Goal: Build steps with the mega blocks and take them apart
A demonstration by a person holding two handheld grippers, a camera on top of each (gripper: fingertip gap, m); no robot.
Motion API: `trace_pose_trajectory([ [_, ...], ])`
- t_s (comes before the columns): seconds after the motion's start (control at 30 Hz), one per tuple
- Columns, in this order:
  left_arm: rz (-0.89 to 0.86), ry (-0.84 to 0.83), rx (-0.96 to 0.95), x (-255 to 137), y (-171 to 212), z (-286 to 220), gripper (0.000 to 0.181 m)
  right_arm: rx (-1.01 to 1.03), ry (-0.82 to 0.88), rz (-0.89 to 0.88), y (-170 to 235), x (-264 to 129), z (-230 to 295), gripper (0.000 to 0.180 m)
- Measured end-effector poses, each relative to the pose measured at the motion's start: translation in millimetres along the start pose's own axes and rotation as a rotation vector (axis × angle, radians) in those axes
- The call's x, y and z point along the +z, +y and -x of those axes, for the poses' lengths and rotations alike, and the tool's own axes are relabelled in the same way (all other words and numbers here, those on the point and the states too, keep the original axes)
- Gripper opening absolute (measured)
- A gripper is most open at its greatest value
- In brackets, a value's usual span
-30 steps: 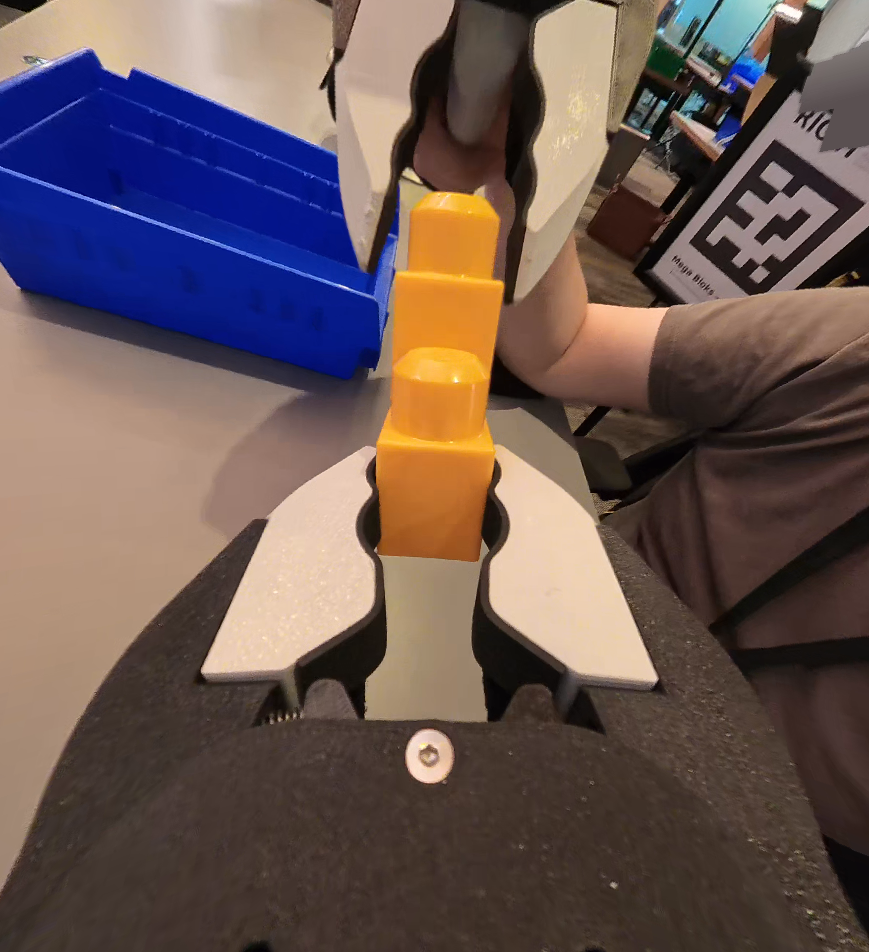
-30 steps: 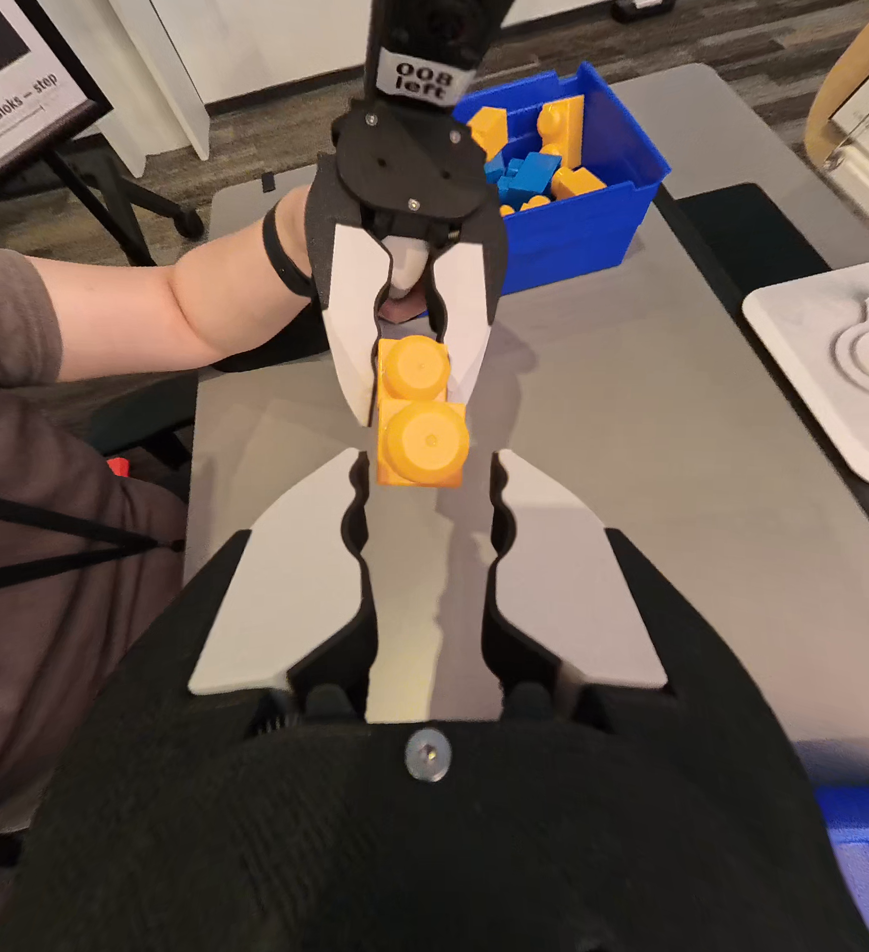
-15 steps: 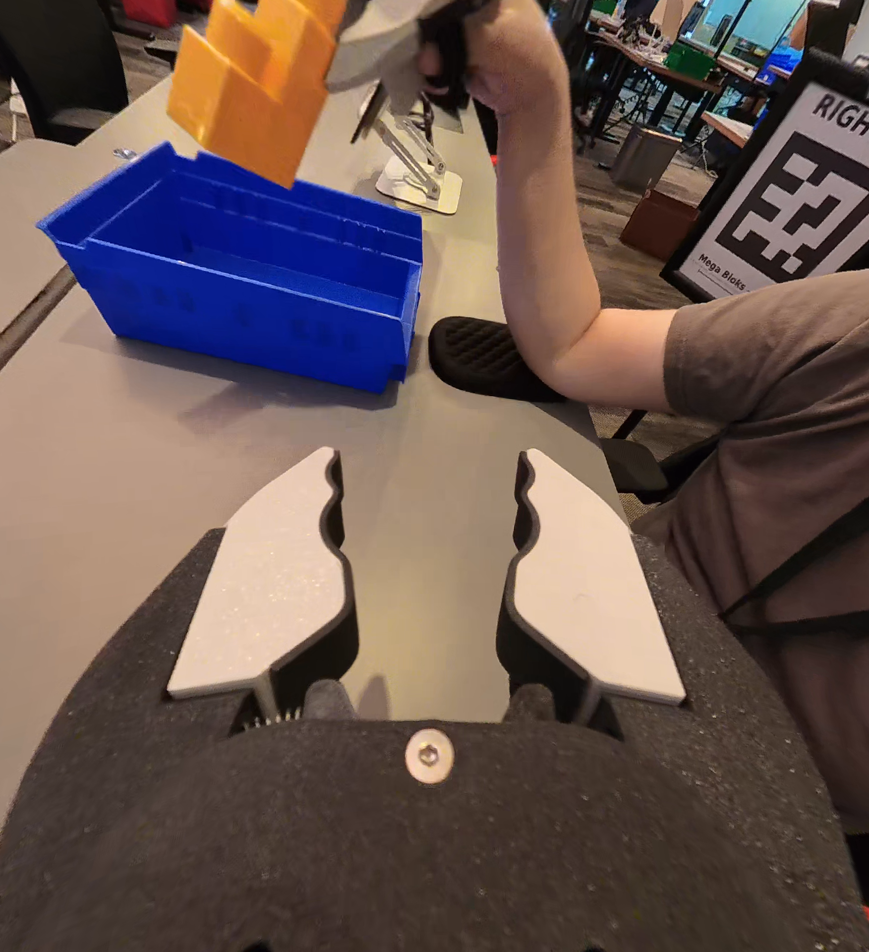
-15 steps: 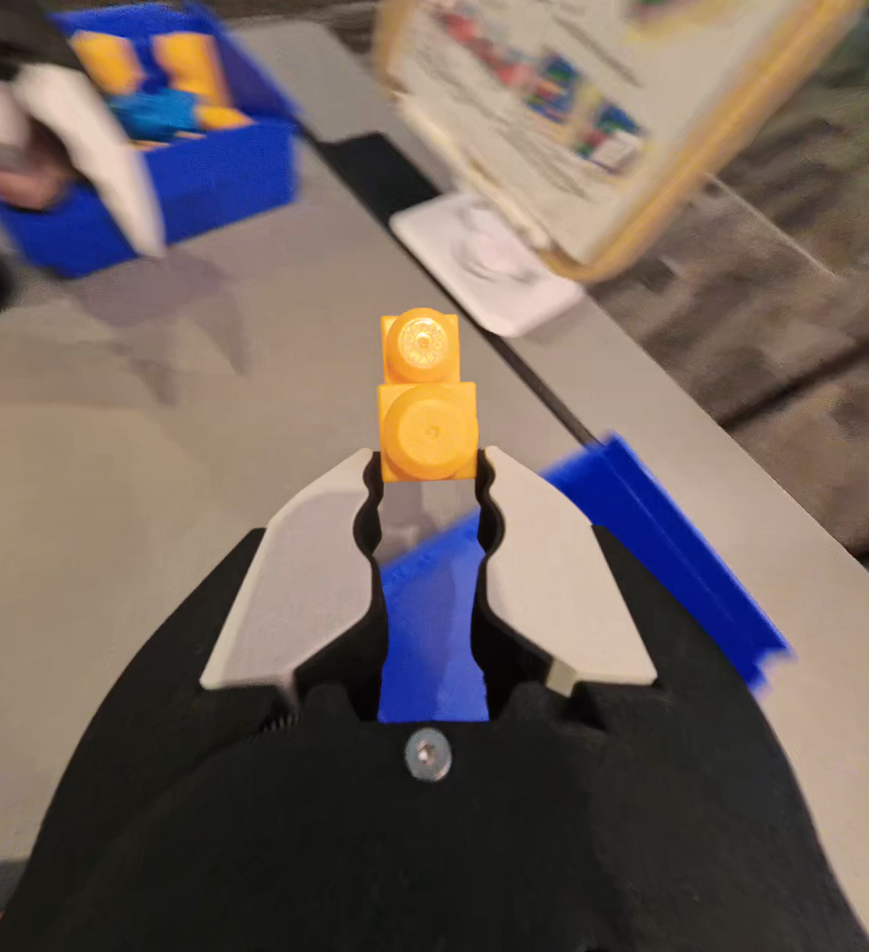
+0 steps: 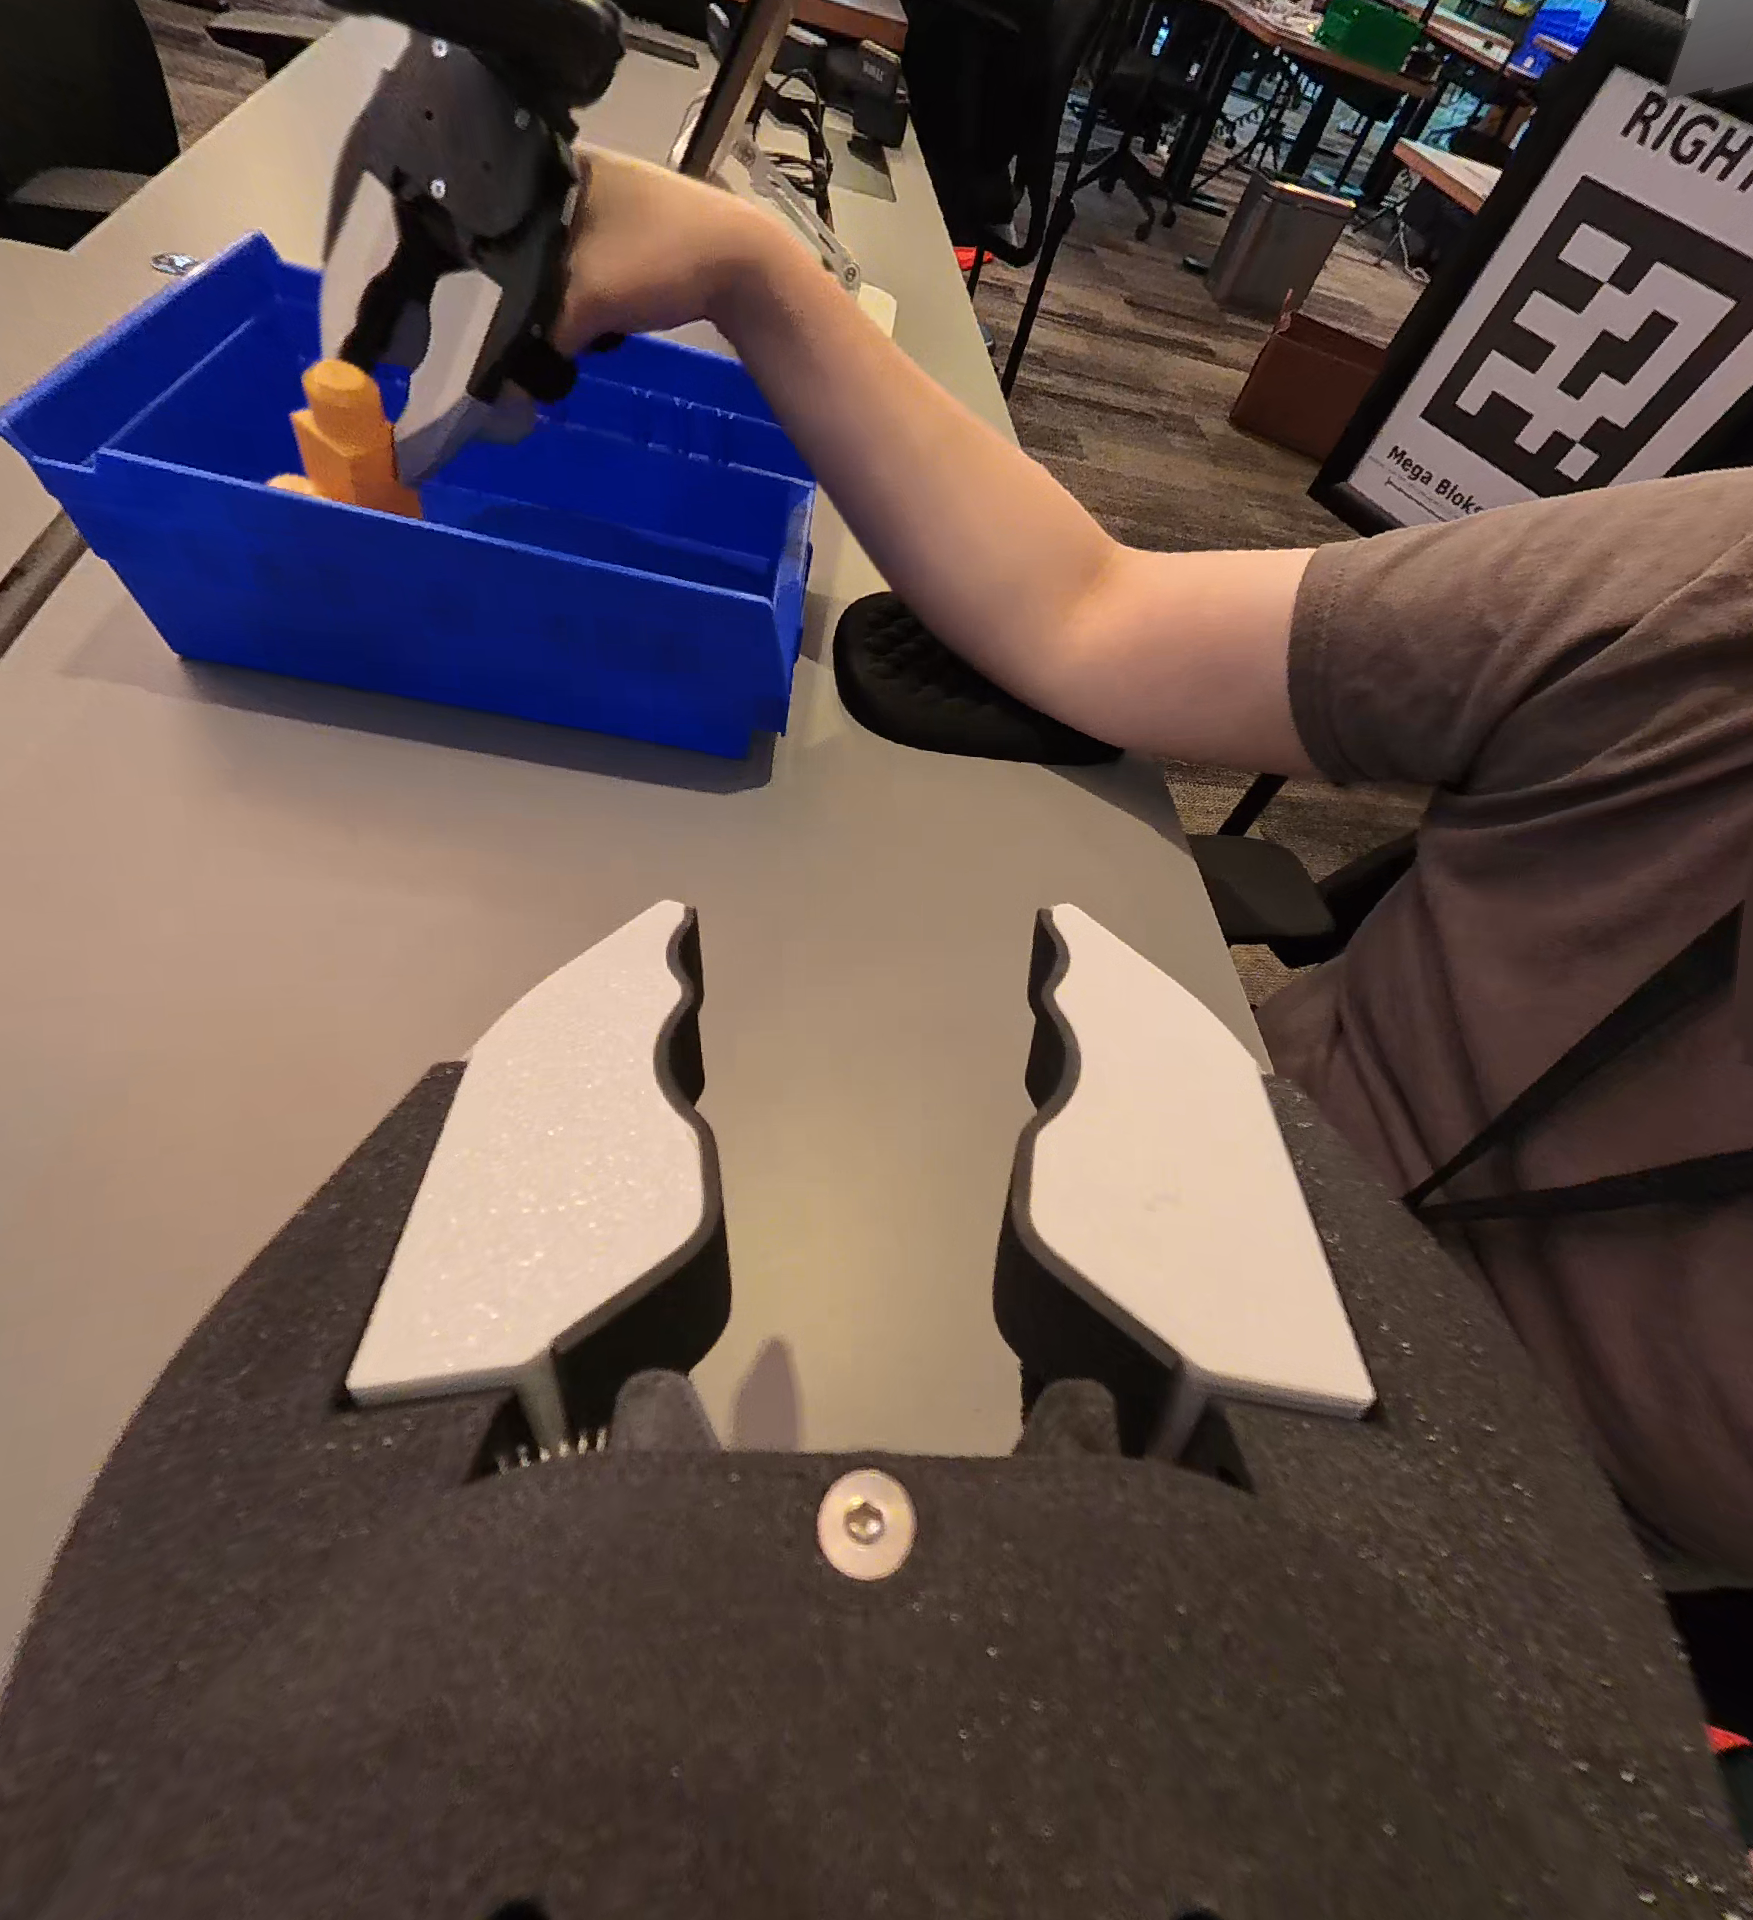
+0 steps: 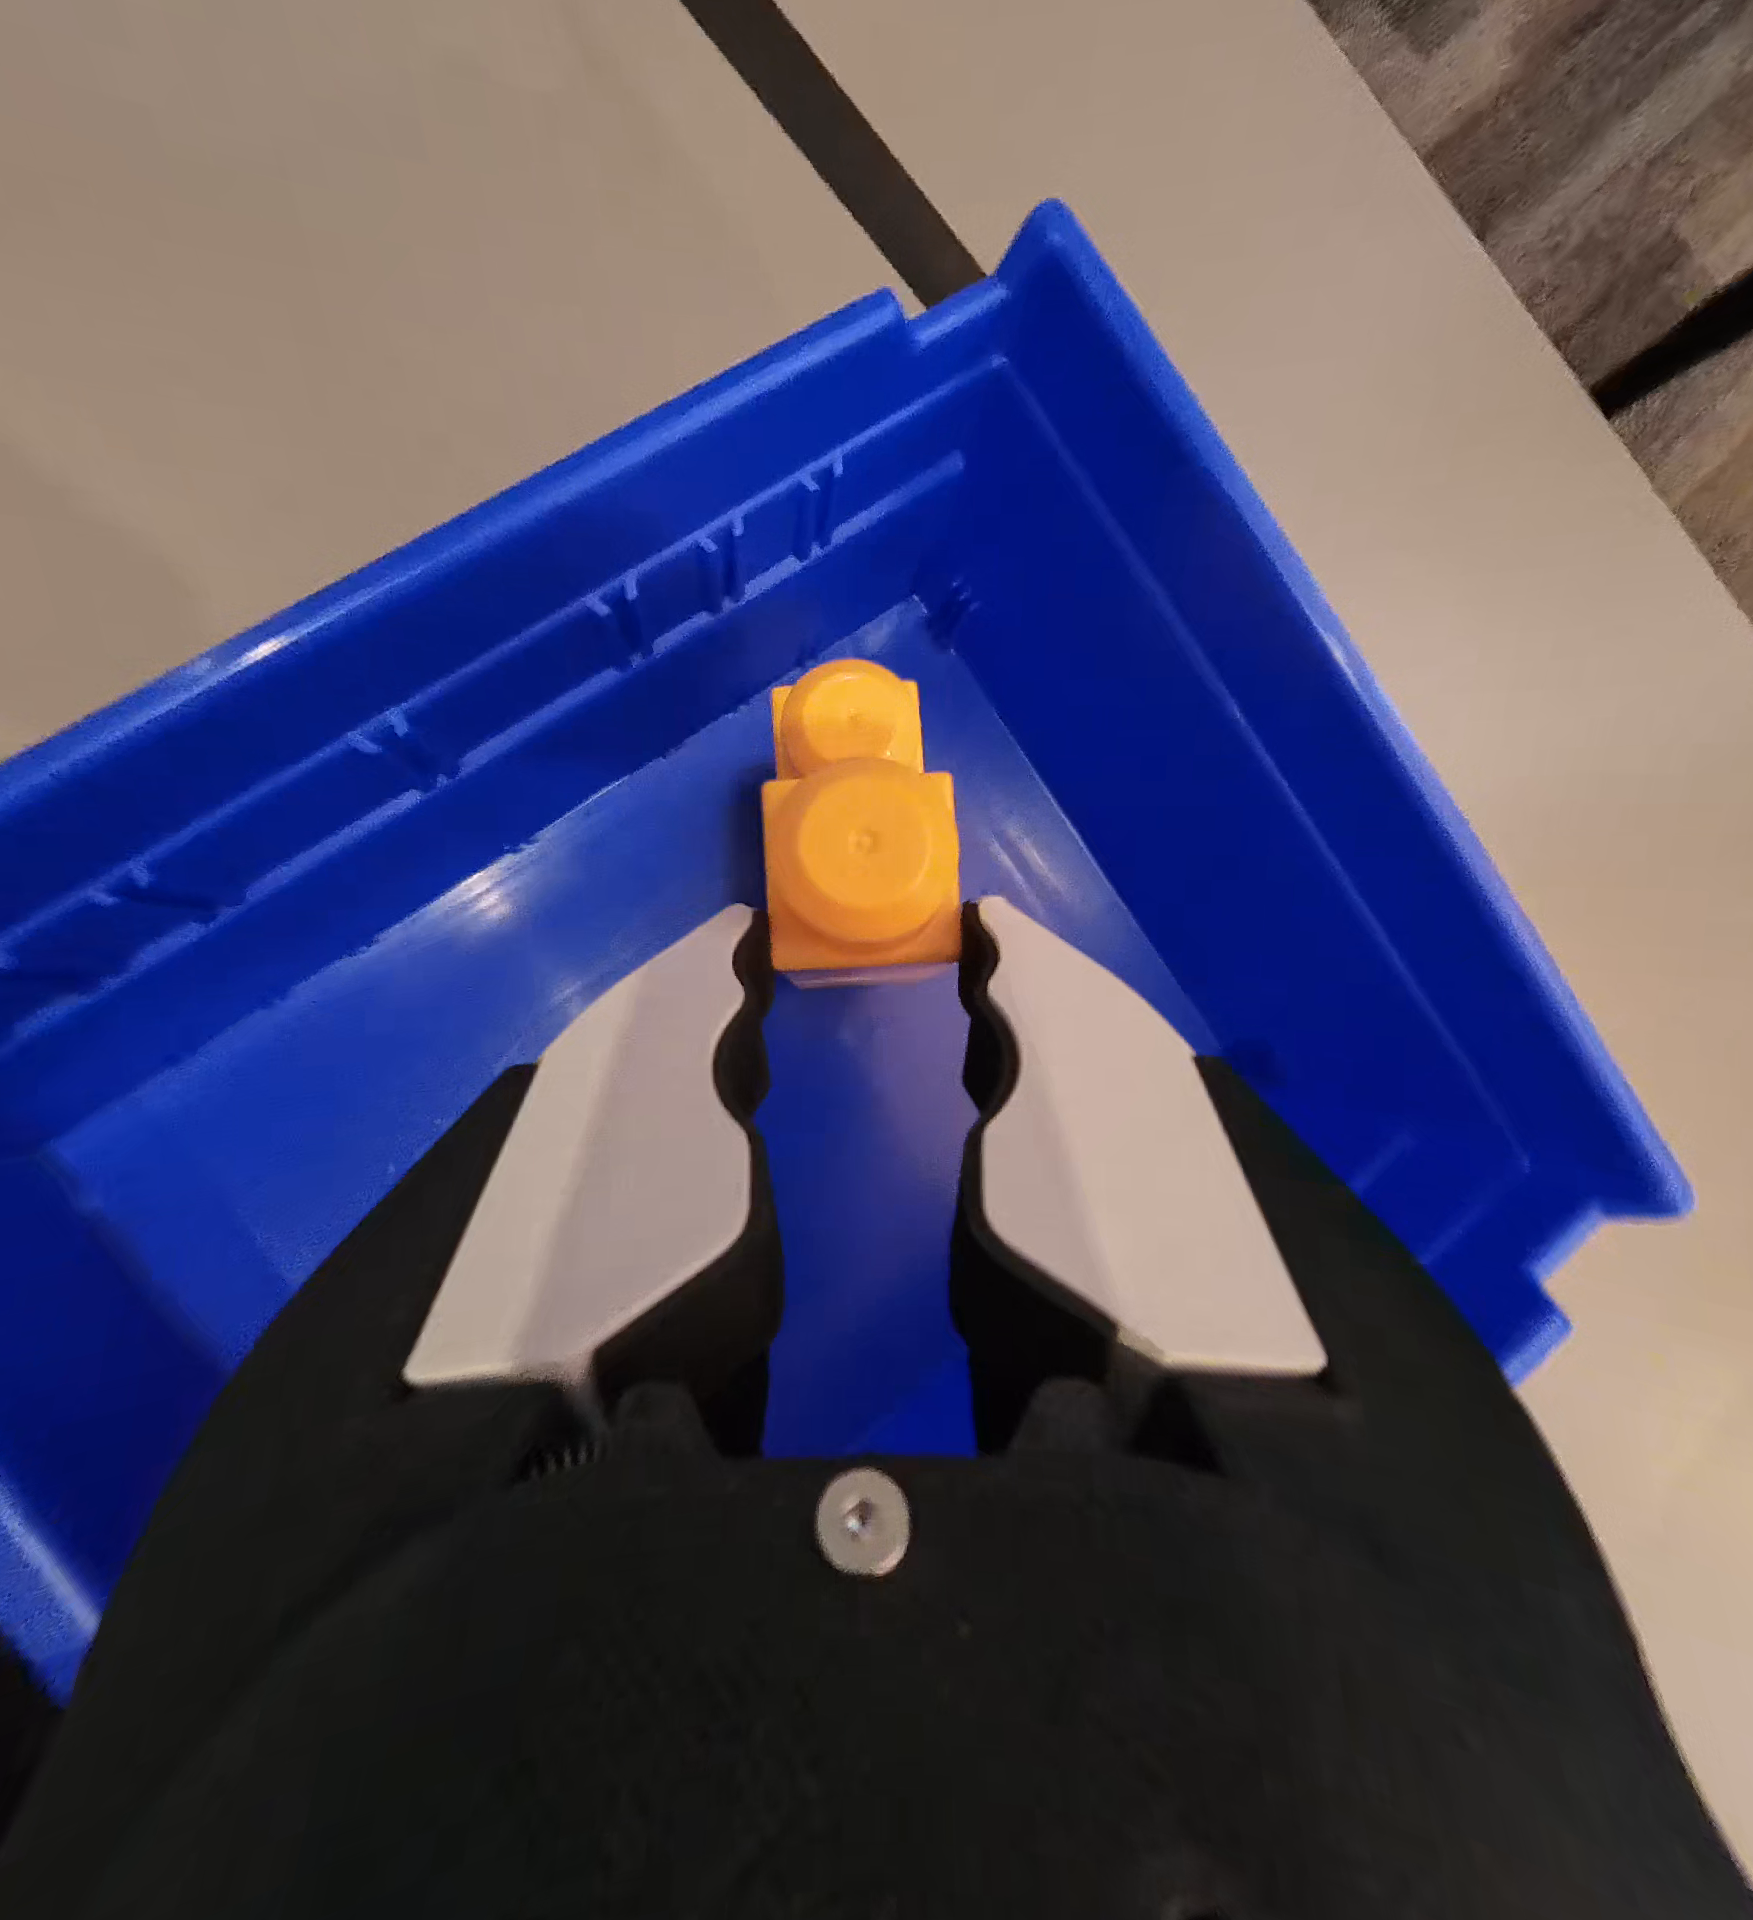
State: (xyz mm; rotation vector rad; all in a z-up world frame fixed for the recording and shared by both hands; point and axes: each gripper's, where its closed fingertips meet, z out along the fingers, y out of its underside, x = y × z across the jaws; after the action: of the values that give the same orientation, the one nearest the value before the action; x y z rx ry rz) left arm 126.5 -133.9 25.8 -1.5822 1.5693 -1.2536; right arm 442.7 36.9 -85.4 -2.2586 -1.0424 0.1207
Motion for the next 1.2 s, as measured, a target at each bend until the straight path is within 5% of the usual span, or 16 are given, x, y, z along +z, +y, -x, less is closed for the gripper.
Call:
trace_pose_trajectory([
  [0.43,0.042,-0.012,-0.009,-3,5,2,0.057,-0.094,0.190,-0.027,-9,11,-30,0.043],
  [0.57,-0.013,-0.182,0.016,-56,-10,10,0.060,-0.119,0.295,-0.098,-26,-16,-38,0.049],
  [0.67,-0.098,-0.524,0.000,-131,-13,36,0.059,-0.122,0.364,-0.179,-45,-47,-38,0.051],
  [0.8,0.013,-0.900,-0.112,-214,41,67,0.055,-0.104,0.417,-0.300,-74,-84,-27,0.052],
  [1.07,0.529,-1.006,-0.549,-261,178,72,0.048,-0.112,0.404,-0.356,-109,-101,8,0.052],
  [1.2,0.509,-0.983,-0.793,-262,197,63,0.049,-0.161,0.407,-0.280,-108,-88,14,0.054],
])
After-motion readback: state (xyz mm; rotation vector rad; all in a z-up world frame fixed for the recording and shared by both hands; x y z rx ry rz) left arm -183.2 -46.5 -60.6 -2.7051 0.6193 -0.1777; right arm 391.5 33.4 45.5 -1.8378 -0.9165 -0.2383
